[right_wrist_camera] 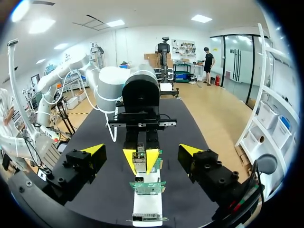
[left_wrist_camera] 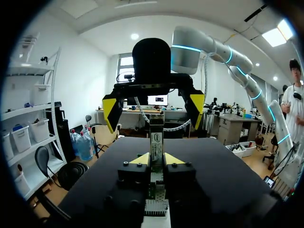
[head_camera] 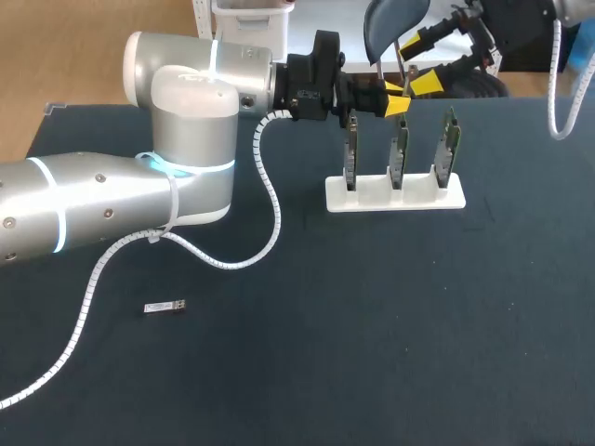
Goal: Pick up the optical module with the left hand, and insert it into the network port with the right hand.
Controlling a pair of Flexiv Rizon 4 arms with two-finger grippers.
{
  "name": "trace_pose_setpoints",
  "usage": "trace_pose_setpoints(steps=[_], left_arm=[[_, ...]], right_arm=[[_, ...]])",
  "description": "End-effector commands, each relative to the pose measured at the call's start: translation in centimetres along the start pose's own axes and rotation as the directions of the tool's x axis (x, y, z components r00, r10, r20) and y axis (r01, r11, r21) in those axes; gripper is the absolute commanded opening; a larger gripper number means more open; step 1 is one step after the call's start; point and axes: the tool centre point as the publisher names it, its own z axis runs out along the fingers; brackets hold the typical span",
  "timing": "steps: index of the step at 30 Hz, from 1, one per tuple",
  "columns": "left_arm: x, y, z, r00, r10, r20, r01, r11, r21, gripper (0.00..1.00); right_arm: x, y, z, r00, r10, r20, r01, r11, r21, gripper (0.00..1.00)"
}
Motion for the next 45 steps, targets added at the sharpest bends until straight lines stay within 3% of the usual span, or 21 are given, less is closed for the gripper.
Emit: trace_pose_setpoints(steps=[1,25,26,27,36,45], left_arm=[[0.0,0.2,0.0,1.000,-0.001,-0.003,0.001,1.000,0.004,0.00],[0.0,0.2,0.0,1.000,-0.001,-0.003,0.001,1.000,0.004,0.00],[0.0,0.2,0.0,1.000,-0.001,-0.003,0.001,1.000,0.004,0.42],[0.0,0.2,0.0,1.000,-0.001,-0.003,0.001,1.000,0.004,1.00],[0.0,0.2,-0.1,1.000,-0.004,-0.002,0.004,1.000,0.015,1.00],[-0.6,0.0,-1.4,0.995,-0.007,-0.100,0.008,1.000,0.007,1.00]], right_arm=[[0.0,0.0,0.1,1.000,-0.005,0.000,0.005,1.000,0.002,0.00],[0.1,0.1,0.4,1.000,-0.013,0.004,0.013,1.000,0.012,0.00],[0.1,0.1,0.3,1.000,-0.014,0.004,0.013,1.000,0.014,0.00],[0.1,0.1,0.3,1.000,-0.014,0.004,0.014,1.000,0.014,0.00],[0.1,0.2,0.2,1.000,-0.017,0.007,0.017,1.000,0.021,0.00],[0.1,0.2,0.0,1.000,-0.018,0.008,0.018,0.999,0.031,0.00]])
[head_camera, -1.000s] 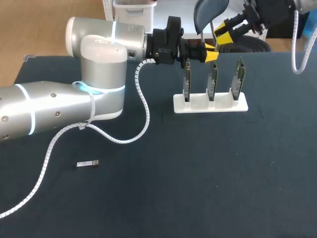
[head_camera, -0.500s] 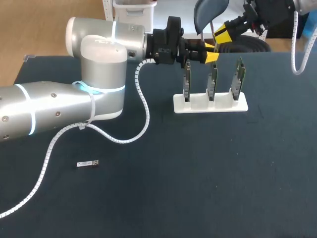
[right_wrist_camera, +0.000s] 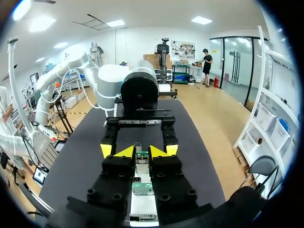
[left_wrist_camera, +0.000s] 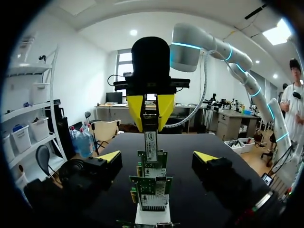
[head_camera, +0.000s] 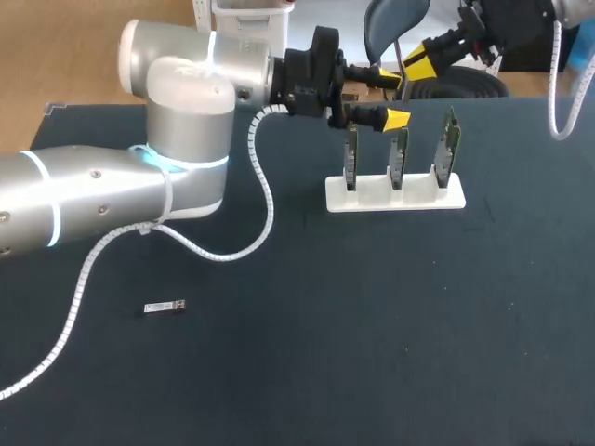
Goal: Pick up the optical module with the left hand, and insert it into the network port with the right hand.
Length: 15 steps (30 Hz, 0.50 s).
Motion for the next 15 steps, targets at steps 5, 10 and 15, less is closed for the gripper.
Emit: trace_pose_setpoints(steps=[5,10,15], left_arm=[[-0.7,-0.3,-1.1,0.993,-0.028,-0.118,0.025,0.999,-0.026,1.00],[-0.1,-0.7,-1.1,0.982,-0.066,-0.178,0.065,0.998,-0.011,1.00],[1.0,-0.8,-0.7,0.961,-0.101,-0.257,0.108,0.994,0.014,1.00]], right_arm=[[0.2,0.5,-0.1,1.000,0.000,-0.001,0.000,1.000,0.015,0.00],[0.2,0.5,-0.1,1.000,-0.003,0.001,0.003,1.000,0.016,0.00],[0.1,0.5,-0.1,1.000,-0.007,0.003,0.007,1.000,0.016,0.00]])
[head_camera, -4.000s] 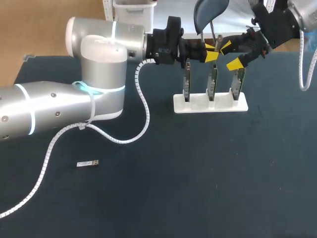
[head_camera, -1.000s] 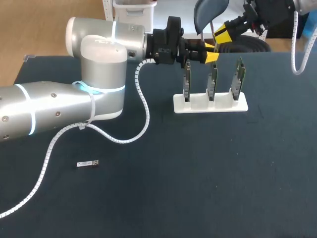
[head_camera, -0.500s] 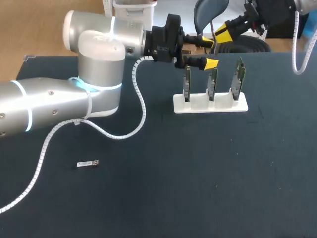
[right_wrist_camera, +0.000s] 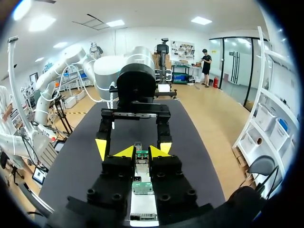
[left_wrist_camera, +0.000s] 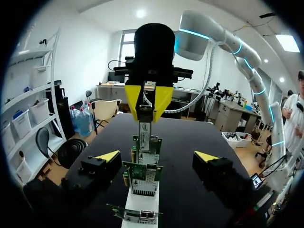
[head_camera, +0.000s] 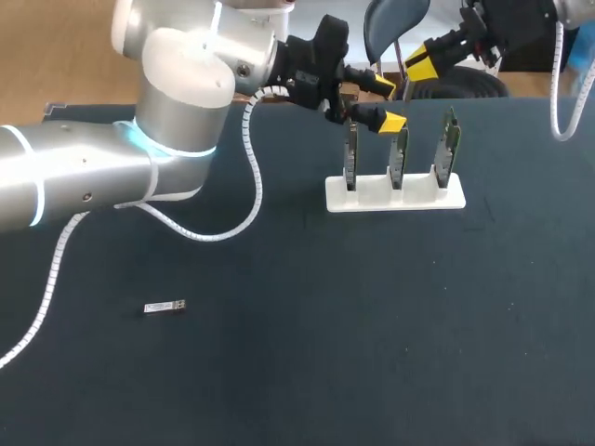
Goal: Pick up the optical module with the left hand, and insert it into the network port with the right hand.
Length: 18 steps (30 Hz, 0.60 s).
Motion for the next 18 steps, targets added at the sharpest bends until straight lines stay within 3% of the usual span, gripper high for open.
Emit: trace_pose_setpoints(steps=[1,9,18], left_arm=[[0.1,0.4,0.3,0.997,-0.015,-0.074,0.017,1.000,0.026,1.00],[1.7,0.4,0.3,0.990,-0.027,-0.137,0.029,1.000,0.009,1.00],[2.4,0.1,0.0,0.988,-0.042,-0.147,0.044,0.999,0.011,1.00]], right_arm=[[0.0,0.4,0.0,1.000,-0.004,0.001,0.004,1.000,0.010,0.00],[0.1,0.7,-0.1,1.000,-0.002,0.001,0.002,1.000,0.015,0.00],[0.1,0.9,-0.1,1.000,-0.004,0.003,0.004,1.000,0.018,0.00]])
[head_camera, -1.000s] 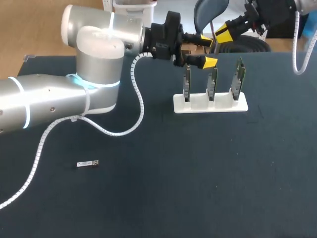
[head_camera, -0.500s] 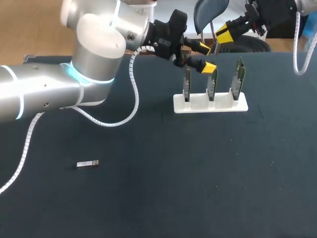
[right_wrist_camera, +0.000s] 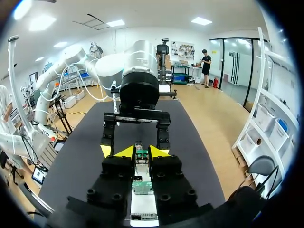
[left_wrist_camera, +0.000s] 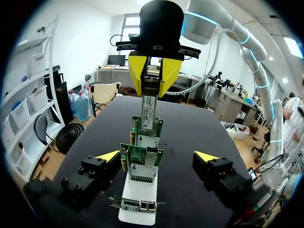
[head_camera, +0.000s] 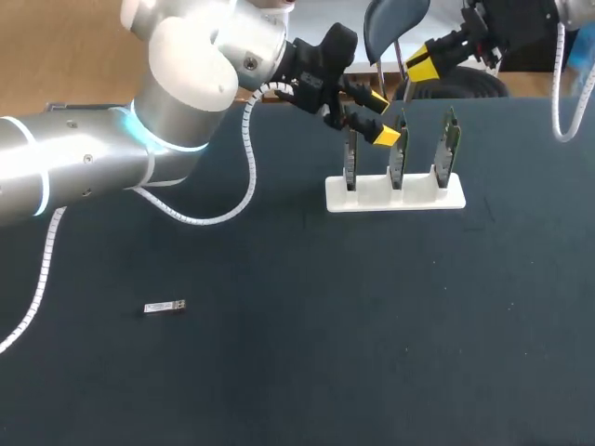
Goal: Pick up the optical module with the left hand, and insert it into the network port with the right hand.
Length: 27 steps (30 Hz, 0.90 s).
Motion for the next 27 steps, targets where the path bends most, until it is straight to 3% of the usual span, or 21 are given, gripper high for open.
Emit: trace_pose_setpoints(steps=[1,11,27], left_arm=[[0.1,0.0,-0.2,1.000,-0.003,-0.007,0.003,1.000,0.002,1.00],[0.2,0.1,-0.7,1.000,0.010,-0.008,-0.010,1.000,0.014,1.00],[0.2,0.1,-0.7,1.000,0.010,-0.008,-0.010,1.000,0.014,1.00]], right_arm=[[0.0,0.7,0.0,1.000,-0.002,0.002,0.002,1.000,0.014,0.00],[0.0,0.7,0.1,1.000,-0.006,-0.004,0.006,1.000,0.012,0.00],[1.1,0.7,1.0,0.996,-0.033,-0.088,0.032,0.999,-0.013,0.00]])
